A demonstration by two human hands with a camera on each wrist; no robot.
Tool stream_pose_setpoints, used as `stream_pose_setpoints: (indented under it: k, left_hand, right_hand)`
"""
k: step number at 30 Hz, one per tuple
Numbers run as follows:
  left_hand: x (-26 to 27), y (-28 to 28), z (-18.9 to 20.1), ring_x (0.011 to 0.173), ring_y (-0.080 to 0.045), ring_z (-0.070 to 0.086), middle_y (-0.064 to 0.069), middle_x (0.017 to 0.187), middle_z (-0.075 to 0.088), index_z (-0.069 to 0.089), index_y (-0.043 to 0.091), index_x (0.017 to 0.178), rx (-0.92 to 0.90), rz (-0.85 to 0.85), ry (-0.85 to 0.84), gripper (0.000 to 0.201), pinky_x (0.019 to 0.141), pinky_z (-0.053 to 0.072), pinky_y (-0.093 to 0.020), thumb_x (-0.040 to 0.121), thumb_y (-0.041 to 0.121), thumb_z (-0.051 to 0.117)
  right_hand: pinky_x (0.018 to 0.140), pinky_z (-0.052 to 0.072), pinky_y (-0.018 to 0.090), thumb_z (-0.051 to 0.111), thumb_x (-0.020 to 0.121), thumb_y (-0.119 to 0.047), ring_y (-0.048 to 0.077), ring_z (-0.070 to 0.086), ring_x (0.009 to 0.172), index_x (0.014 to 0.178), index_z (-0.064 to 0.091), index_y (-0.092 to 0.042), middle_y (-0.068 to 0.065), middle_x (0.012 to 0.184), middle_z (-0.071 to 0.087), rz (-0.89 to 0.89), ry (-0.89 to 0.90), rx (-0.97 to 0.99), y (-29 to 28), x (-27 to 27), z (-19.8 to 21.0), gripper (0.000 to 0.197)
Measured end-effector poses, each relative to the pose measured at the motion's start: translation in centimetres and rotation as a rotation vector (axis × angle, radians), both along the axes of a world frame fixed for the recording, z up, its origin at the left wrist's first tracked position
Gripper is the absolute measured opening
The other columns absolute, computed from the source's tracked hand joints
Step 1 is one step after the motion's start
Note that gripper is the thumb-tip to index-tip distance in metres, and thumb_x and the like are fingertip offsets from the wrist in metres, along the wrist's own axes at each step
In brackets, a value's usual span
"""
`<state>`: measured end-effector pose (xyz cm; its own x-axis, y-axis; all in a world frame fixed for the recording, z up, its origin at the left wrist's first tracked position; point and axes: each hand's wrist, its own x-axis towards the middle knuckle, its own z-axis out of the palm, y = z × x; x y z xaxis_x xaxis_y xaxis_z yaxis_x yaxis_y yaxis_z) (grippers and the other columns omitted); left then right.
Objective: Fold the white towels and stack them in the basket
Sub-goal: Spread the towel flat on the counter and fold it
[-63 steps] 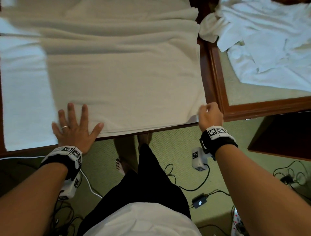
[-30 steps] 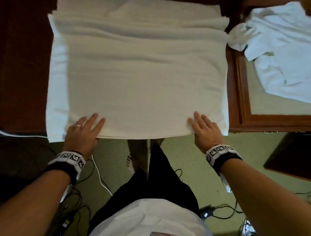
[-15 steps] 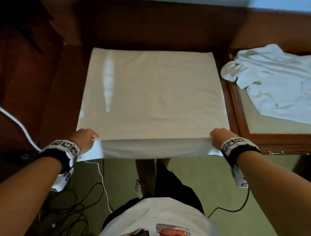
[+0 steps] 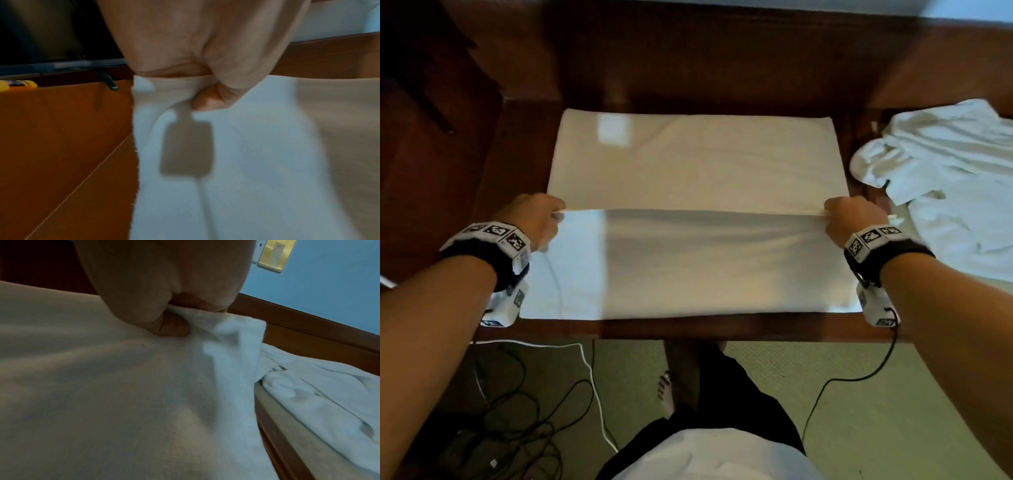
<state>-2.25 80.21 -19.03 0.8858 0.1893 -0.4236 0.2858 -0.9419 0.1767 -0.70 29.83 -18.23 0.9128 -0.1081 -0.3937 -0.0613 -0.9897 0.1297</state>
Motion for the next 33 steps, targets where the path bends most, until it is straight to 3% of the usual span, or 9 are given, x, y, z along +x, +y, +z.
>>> stream_pose_setpoints:
  k: [8,10,12,15,18,21,27,30,33]
  left_hand:
    - [5.4,-0.5,-4.6,0.089,-0.044,0.059,-0.024,0.094,0.062,0.054,0.015,0.076,0.168,-0.049,0.026,0.021,0.077,0.05,-0.049,0.096,0.014,0.053]
    - [5.1,-1.0,-5.4,0.101,-0.044,0.059,-0.022,0.109,0.064,0.065,0.018,0.093,0.217,-0.073,-0.028,0.01,0.086,0.048,-0.051,0.091,0.01,0.059]
    - [3.8,-1.6,-6.7,0.123,-0.042,0.048,-0.018,0.137,0.054,0.06,0.017,0.128,0.251,-0.138,-0.149,0.046,0.099,0.039,-0.055,0.083,0.01,0.067]
    - [0.4,-3.7,-8.7,0.142,-0.041,0.028,-0.014,0.158,0.03,0.038,0.021,0.149,0.166,-0.214,-0.235,0.068,0.109,0.027,-0.06,0.089,0.036,0.066]
    - [-4.3,-5.5,-11.7,0.151,-0.04,0.012,-0.006,0.168,0.008,0.011,0.039,0.158,0.129,-0.254,-0.083,0.077,0.116,0.018,-0.061,0.091,0.07,0.031]
    - [-8.2,-5.4,-13.6,0.153,-0.041,0.001,-0.004,0.169,-0.007,-0.006,0.042,0.158,0.141,-0.258,-0.036,0.081,0.118,0.01,-0.063,0.088,0.078,0.013]
    - [-10.0,-7.7,-12.7,0.152,-0.041,0.009,-0.008,0.169,0.006,0.016,0.034,0.159,0.085,-0.28,-0.102,0.083,0.116,0.015,-0.063,0.088,0.076,0.024]
    - [-10.0,-11.0,-13.3,0.153,-0.039,0.006,-0.003,0.169,0.003,0.016,0.037,0.159,0.071,-0.382,-0.109,0.084,0.116,0.013,-0.065,0.087,0.079,0.023]
    - [-10.2,-12.1,-14.1,0.153,-0.038,0.004,0.0,0.169,0.002,0.014,0.039,0.159,0.101,-0.376,-0.117,0.084,0.115,0.012,-0.067,0.086,0.08,0.022]
  right_hand:
    - [0.084,0.052,0.045,0.053,0.086,-0.005,0.039,0.061,0.095,0.099,0.064,-0.01,0.017,0.099,0.065,0.049,0.026,0.017,-0.5,6.2,-4.7,0.017]
    - [0.09,0.047,0.049,0.056,0.084,-0.005,0.039,0.057,0.103,0.104,0.065,-0.008,0.017,0.106,0.062,0.084,-0.078,-0.005,-0.9,6.3,-6.4,0.022]
    - [0.095,0.04,0.052,0.058,0.081,-0.006,0.041,0.049,0.115,0.115,0.064,-0.008,0.017,0.123,0.057,0.069,-0.255,0.055,-0.9,5.1,-7.9,0.035]
    - [0.1,0.034,0.054,0.056,0.088,-0.025,0.041,0.04,0.129,0.133,0.054,-0.013,0.016,0.147,0.042,0.056,-0.399,0.236,0.4,1.2,-10.1,0.047]
    - [0.116,0.016,0.053,0.033,0.096,-0.056,0.035,0.01,0.15,0.156,0.021,-0.029,0.008,0.166,0.006,0.063,-0.149,0.265,1.1,-4.2,-12.4,0.066]
    - [0.121,0.001,0.054,0.017,0.093,-0.069,0.027,-0.015,0.152,0.156,-0.007,-0.041,-0.002,0.164,-0.021,0.056,-0.051,0.207,0.2,-8.6,-13.9,0.072]
    - [0.118,0.013,0.058,0.022,0.092,-0.067,0.032,-0.003,0.153,0.158,0.008,-0.03,0.007,0.166,-0.007,0.035,-0.151,0.256,3.3,-8.8,-13.1,0.076]
    - [0.115,0.02,0.057,0.033,0.093,-0.062,0.035,0.01,0.152,0.156,0.025,-0.023,0.013,0.165,0.01,0.248,-0.226,0.345,10.6,-8.8,-13.0,0.074]
    - [0.114,0.019,0.059,0.034,0.094,-0.063,0.034,0.008,0.152,0.156,0.026,-0.026,0.011,0.166,0.008,0.451,-0.167,0.359,16.8,-9.7,-13.4,0.073]
